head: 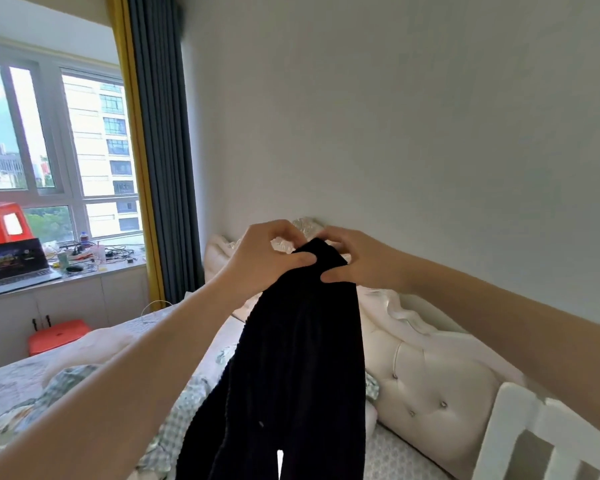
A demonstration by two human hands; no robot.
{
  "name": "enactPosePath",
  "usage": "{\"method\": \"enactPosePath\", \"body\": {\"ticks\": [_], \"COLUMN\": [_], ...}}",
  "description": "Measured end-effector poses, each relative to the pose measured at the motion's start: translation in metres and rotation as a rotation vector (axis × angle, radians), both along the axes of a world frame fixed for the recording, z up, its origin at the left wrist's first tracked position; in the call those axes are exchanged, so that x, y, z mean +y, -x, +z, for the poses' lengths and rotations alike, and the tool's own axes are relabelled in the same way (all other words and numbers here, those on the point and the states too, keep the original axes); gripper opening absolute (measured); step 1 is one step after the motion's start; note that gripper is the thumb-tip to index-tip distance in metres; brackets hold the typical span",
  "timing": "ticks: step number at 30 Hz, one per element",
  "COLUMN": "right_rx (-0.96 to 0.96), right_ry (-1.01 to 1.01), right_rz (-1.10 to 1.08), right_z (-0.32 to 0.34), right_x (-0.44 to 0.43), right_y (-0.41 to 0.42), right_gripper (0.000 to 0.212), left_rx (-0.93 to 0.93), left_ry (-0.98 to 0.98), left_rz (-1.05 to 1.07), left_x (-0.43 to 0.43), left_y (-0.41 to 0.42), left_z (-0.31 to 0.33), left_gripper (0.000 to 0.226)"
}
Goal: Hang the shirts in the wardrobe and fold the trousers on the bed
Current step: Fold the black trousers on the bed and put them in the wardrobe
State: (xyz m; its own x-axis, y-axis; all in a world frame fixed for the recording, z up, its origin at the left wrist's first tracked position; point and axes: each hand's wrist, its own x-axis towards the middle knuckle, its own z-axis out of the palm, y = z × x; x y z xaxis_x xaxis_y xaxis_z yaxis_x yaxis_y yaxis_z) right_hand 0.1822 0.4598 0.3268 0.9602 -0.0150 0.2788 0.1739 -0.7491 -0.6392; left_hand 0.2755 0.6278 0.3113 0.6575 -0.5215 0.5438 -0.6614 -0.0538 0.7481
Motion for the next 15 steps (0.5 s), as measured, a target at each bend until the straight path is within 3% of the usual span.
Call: {"method": "enactPosePath", "body": {"ticks": [5,9,14,15], "right_rx": [-0.104,-0.196,-0.318,-0.351], "right_ry": [-0.039,-0.127,-0.345,-0.396], "right_rz": [-0.096,-0.195,-0.317,-0.337], "right_z": [0.028,0.054,0.086,0.093], "right_x": [-0.007,-0.018,-0.033,-0.038], "right_y": [0.015,0.026,0.04,0.043], "right_gripper": [0.043,0.041,0.043,0.044], "left_rx": [0.093,0.112,-0.118,-0.2], "left_ry": [0.037,-0.061,-0.298,-0.324], "left_rz": [-0.106,-0.214,-0.303,-0.288], "left_x": [0.006,0.007,-0.009,-0.014], "left_y": [-0.002,-0.004,-0.011,-0.011], "left_z": [-0.012,-0.028,-0.044,-0.044], "left_gripper": [0.017,0.015,0.004,0.01]}}
